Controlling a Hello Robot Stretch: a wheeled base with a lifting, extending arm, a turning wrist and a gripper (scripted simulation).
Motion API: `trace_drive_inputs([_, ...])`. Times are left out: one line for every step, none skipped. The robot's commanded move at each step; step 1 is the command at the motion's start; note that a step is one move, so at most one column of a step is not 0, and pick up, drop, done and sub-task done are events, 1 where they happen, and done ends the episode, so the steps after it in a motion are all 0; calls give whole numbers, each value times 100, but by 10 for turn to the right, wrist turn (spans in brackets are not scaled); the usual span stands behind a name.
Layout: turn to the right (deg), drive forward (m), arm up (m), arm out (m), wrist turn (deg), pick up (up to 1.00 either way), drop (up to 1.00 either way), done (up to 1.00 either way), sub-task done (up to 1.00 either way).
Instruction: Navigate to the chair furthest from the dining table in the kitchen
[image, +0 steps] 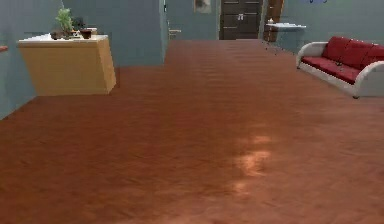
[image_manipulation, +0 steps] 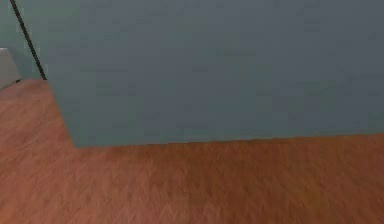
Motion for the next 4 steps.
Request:
trace_drive_inputs([-60,0,0,0,0,0,0,0,0])
trace_drive_inputs([0,50,0,0,0,0,0,0,0])
trace_drive_inputs([-420,0,0,0,0,0,0,0,0])
trace_drive_inputs([0,100,0,0,0,0,0,0,0])
